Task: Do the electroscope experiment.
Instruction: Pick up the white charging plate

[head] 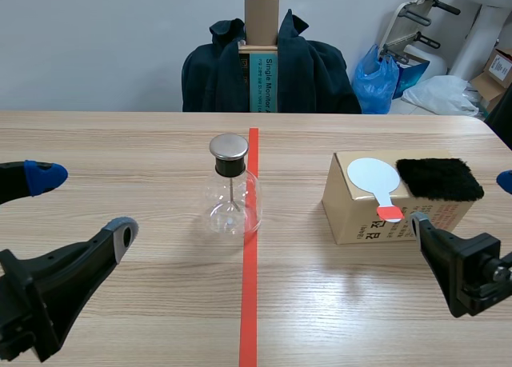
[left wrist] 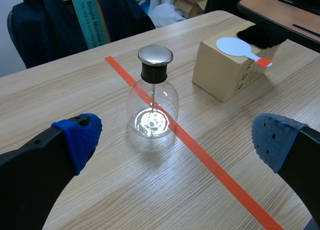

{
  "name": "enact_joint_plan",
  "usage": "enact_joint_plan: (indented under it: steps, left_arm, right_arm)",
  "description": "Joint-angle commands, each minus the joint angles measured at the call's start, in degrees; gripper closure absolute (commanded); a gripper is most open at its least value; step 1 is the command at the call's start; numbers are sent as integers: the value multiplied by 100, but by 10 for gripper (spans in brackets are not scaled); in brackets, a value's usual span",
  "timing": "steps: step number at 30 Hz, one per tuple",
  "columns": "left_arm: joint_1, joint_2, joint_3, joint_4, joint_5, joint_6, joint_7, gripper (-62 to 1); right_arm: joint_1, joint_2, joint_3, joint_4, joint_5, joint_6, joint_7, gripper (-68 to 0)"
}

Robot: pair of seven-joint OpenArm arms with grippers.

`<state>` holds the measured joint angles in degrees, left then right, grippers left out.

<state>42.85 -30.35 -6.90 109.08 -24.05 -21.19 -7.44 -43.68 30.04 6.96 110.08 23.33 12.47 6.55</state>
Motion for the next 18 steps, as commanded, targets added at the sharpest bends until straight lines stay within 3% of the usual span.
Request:
enact_joint_plan:
  steps: [1, 4, 6, 11, 15, 18]
  left_arm:
    - [-4, -15, -20, 125, -17, -13, -63, -623]
    - [-4, -15, -20, 125, -17, -13, -63, -623]
    - [-4, -15, -20, 125, -17, -13, -63, -623]
    - [-4, -15, -20, 125, -17, -13, -57, -623]
    - [-4, -15, -20, 125, -17, -13, -57, -623]
    - [-4, -15, -20, 125, -17, -13, -57, -623]
  right_arm:
    - [52, 76, 15, 55, -234, -42, 221, -679]
    - [52, 81, 17, 55, -1043, -42, 514, -679]
    - [50, 92, 17, 55, -1838, -44, 841, -679]
    - [50, 92, 15, 55, -4400, -66, 1327, -679]
    - [48, 90, 15, 4, -6336, -68, 1408, -679]
    - [70, 90, 15, -144, -7099, -214, 1532, -679]
